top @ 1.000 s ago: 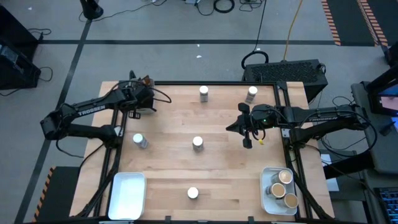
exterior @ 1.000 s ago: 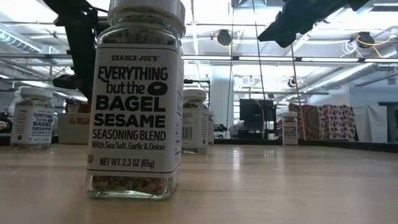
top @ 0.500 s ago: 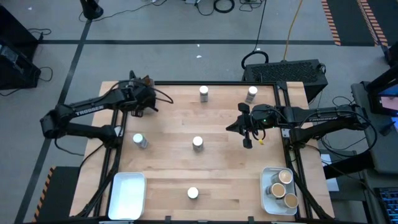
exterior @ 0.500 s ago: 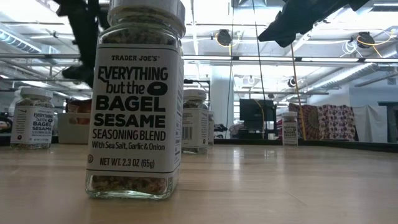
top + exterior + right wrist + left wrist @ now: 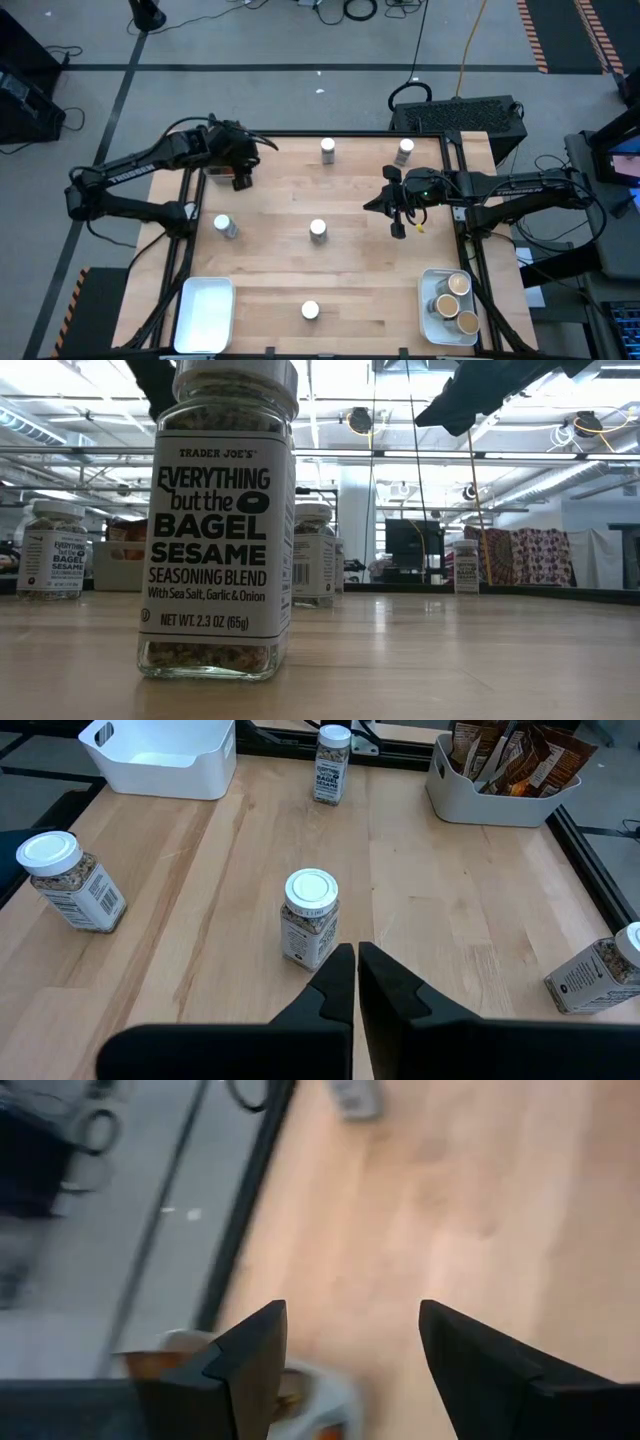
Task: Sort spices by type
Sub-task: Put the white seasoning bottle into the bottom left white bin
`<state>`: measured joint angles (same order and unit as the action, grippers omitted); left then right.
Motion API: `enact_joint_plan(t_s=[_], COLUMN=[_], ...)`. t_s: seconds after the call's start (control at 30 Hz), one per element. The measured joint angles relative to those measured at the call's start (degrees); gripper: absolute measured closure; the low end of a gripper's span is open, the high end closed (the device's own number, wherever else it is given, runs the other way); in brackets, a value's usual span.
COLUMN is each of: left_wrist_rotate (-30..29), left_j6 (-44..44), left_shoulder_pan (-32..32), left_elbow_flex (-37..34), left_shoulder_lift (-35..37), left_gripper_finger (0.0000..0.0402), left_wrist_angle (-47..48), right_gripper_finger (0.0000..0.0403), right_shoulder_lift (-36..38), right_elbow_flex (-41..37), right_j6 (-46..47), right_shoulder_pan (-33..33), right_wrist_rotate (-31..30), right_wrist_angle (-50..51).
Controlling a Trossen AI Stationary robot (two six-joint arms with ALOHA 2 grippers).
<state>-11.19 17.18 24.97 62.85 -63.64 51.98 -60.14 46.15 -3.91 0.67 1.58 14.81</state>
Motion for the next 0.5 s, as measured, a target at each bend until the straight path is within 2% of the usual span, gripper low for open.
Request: enact_joint_plan(t_s=[0.3,0.5], left_wrist_rotate=[13.38,12.51], left_j6=[-18.59,-23.30], left_shoulder_pan=[-7.62,-19.31], left_elbow_flex=[-0.26,-2.34], left_shoulder_lift=[0.00,-0.13], left_gripper_finger=[0.0168,0.0168], left_wrist_angle=[-1.49,-8.77], right_gripper_finger=[0.0403,0.0403], right_shoulder_lift=[0.00,0.00], right_elbow_flex=[0.00,0.00], right_j6=[0.00,0.18], right_shoulder_pan=[-0.01,-0.02], right_wrist_rotate=[0.00,0.00], right_wrist_angle=[-0.21,-0.39])
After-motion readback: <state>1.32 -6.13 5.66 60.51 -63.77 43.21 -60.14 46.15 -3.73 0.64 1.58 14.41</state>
